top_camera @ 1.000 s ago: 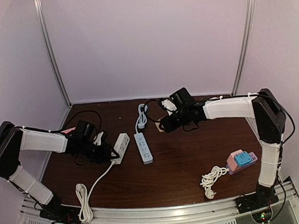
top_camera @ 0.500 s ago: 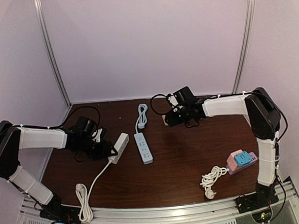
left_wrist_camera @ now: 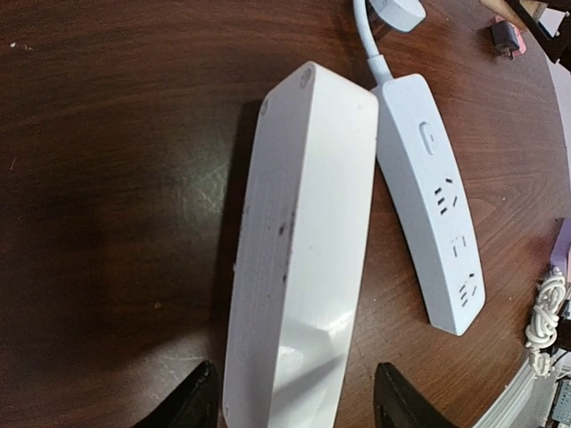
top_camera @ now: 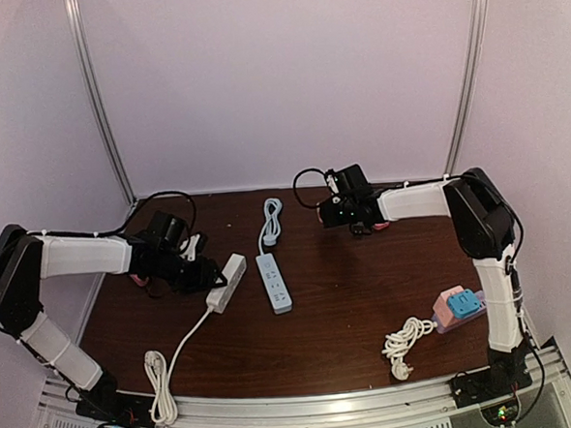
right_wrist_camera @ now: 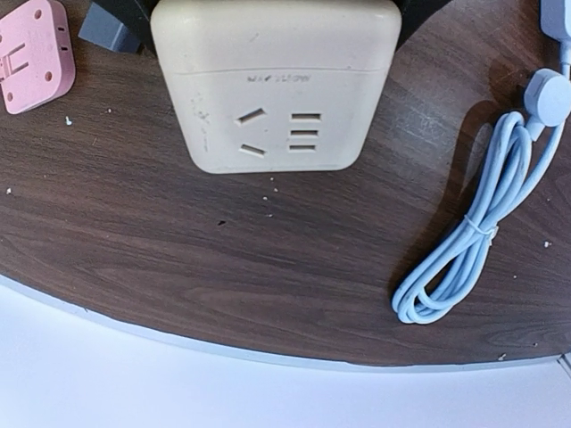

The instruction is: Pull the plug off the socket

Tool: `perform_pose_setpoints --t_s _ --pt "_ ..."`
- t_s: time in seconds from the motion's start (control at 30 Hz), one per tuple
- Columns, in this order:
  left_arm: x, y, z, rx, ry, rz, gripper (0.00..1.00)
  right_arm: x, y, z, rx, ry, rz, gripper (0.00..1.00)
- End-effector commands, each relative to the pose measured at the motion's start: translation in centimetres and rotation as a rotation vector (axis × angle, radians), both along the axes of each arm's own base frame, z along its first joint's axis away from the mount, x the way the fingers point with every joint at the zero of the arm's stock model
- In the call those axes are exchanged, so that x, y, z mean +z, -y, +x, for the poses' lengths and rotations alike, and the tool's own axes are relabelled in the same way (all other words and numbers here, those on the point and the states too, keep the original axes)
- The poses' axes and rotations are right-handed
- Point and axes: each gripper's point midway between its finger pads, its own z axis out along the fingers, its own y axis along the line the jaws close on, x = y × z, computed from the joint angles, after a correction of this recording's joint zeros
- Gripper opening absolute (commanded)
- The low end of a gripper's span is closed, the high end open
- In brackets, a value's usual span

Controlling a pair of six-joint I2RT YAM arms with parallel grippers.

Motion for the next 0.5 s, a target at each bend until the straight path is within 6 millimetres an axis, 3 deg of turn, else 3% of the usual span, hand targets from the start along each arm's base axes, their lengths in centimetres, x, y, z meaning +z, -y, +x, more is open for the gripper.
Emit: perform_pose_setpoints --t_s 0.0,0.27,0.47 --pt "0.6 0.3 1.4 -0.024 0.028 0.021 0.57 1.5 0.1 2.0 -0.062 0.084 0.034 0.18" --pt "0.8 0.1 2.2 -0.042 0.029 0.081 0.54 0.3 0.8 1.2 -0.088 0.07 0.038 0.23" --pt "0.6 0.1 2.1 -0.051 0.025 0.112 0.49 -0.6 1.0 0.4 -0.082 0.041 0.045 0.34"
